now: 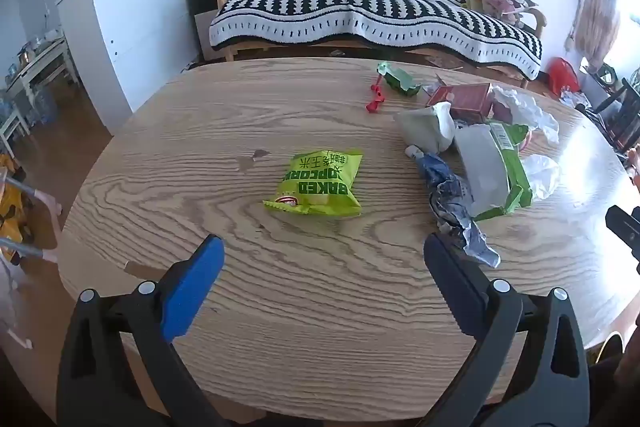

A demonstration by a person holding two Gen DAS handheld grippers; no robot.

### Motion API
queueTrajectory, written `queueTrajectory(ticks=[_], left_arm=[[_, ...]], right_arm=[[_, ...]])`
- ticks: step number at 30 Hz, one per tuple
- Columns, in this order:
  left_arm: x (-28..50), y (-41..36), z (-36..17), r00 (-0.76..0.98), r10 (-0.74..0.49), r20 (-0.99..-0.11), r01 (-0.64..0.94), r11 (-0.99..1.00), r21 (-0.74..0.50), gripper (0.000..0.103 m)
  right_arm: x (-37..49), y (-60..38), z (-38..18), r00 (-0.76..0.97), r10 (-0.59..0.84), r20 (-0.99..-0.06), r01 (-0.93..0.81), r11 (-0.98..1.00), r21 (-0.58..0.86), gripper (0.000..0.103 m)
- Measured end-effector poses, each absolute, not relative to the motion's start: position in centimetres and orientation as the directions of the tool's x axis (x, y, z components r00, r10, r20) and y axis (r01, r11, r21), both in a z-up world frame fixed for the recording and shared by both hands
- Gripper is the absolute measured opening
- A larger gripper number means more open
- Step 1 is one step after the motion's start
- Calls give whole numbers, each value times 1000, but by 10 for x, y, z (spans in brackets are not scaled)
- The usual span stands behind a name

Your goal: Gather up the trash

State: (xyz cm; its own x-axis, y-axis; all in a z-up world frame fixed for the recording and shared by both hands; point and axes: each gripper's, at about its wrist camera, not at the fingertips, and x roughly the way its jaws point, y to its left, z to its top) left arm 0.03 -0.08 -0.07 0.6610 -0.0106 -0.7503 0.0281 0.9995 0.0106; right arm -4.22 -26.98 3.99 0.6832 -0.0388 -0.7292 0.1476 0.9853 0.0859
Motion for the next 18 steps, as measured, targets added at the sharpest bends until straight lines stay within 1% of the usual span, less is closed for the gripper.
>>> queueTrajectory(ticks=[8, 9, 18], left_arm=[[5, 3, -1, 650, -48, -758, 66, 998, -7, 97], [0, 1, 1, 664, 2, -747, 15, 1000, 16, 97], [0, 0, -1, 664, 8, -747, 13, 1000, 22, 97]], right_arm=[[-41, -272, 43, 682, -16, -732, 156, 980, 124, 97], [-48, -268, 44, 692, -16, -722, 145, 983, 117, 97], [-48, -267, 46, 700, -31, -713, 148, 984, 102, 97]])
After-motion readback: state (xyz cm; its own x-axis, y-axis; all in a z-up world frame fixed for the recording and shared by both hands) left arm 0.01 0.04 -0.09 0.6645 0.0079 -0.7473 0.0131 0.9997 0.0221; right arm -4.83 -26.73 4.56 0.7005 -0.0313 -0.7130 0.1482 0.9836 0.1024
